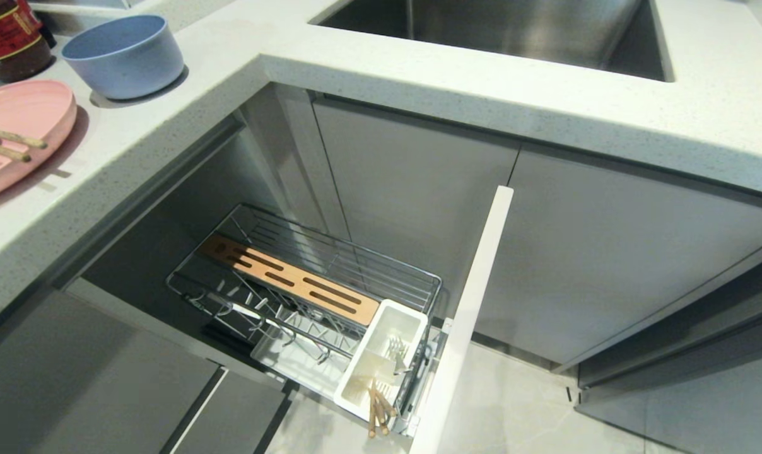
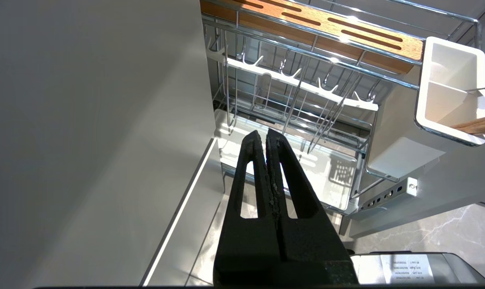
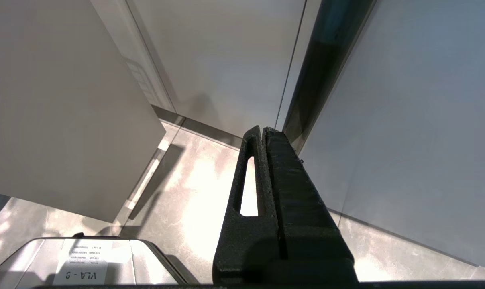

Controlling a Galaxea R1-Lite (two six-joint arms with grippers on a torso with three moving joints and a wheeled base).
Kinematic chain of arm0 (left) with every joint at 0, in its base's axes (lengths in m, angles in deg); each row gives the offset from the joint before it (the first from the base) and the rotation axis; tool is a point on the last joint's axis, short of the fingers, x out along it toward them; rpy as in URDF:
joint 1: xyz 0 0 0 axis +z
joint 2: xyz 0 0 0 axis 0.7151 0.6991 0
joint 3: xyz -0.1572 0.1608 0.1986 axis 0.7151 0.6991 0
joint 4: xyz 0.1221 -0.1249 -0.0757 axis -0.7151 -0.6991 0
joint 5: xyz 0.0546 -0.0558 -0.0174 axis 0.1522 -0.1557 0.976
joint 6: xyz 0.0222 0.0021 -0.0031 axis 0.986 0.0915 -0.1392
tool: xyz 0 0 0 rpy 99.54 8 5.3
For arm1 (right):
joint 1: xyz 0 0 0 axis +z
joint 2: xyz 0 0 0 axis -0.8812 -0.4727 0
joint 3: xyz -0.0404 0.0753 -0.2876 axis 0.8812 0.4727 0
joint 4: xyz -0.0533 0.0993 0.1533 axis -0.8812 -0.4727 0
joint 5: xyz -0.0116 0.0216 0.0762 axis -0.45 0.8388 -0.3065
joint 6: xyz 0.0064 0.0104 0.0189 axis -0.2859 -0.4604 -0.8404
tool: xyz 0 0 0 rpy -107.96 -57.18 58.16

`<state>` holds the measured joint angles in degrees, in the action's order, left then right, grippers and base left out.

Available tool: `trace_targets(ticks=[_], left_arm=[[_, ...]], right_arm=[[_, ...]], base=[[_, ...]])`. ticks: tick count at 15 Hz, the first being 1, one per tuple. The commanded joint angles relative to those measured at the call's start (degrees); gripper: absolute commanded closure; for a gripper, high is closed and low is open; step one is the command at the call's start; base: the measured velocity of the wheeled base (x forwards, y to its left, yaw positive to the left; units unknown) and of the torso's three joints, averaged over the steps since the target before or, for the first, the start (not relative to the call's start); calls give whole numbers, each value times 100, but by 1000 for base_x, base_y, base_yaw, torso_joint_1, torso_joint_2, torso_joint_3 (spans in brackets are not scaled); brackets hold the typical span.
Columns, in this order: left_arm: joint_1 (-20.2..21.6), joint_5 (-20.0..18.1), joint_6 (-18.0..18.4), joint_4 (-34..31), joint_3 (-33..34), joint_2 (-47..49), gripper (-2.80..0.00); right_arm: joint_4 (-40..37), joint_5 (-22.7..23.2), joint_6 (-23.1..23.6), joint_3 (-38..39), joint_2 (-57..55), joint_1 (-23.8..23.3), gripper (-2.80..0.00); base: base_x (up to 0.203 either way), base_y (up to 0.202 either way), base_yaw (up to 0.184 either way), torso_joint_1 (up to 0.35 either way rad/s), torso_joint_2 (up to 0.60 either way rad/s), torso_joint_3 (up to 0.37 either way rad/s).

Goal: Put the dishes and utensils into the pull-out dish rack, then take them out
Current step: Pick up the bowl and place it in the cupboard

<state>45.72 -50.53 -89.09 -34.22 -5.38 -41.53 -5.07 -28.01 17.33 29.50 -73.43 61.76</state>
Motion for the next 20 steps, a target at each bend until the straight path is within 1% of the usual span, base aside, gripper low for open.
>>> trace_targets(ticks=[1, 5, 7, 9, 10, 13, 14, 16, 18, 20], left_arm=[[1, 0, 7, 0, 5, -1, 0], [1, 6, 17, 111, -43, -1, 0], [1, 32, 29, 253, -422, -1, 0], [6, 47, 74, 109, -1253, 18, 0], [10, 68, 172, -96, -1843, 45, 0], [15, 145, 518, -1042, -4003, 484, 0], [18, 163, 581, -1260, -4691, 871, 0], [55, 262, 657, -1529, -5979, 2029, 0], [127, 329, 672, -1663, -6971, 3066, 0], [112, 364, 572, -1735, -7610, 4054, 0]], right_arm=[[1, 0, 3, 0, -2, 2, 0], [1, 0, 3, 0, -2, 2, 0], [1, -9, 3, 0, -2, 2, 0], [1, -4, 3, 0, -2, 2, 0], [1, -1, 3, 0, -2, -2, 0], [1, -4, 3, 0, -2, -1, 0], [1, -4, 3, 0, -2, 2, 0], [1, -9, 3, 0, -2, 1, 0], [1, -1, 3, 0, -2, 2, 0], [1, -5, 3, 0, -2, -2, 0]], base=[[0, 0, 0, 0, 0, 0], [0, 0, 0, 0, 0, 0], [0, 0, 0, 0, 0, 0], [0, 0, 0, 0, 0, 0], [0, 0, 0, 0, 0, 0], [0, 0, 0, 0, 0, 0], [0, 0, 0, 0, 0, 0], [0, 0, 0, 0, 0, 0], [0, 0, 0, 0, 0, 0], [0, 0, 0, 0, 0, 0]])
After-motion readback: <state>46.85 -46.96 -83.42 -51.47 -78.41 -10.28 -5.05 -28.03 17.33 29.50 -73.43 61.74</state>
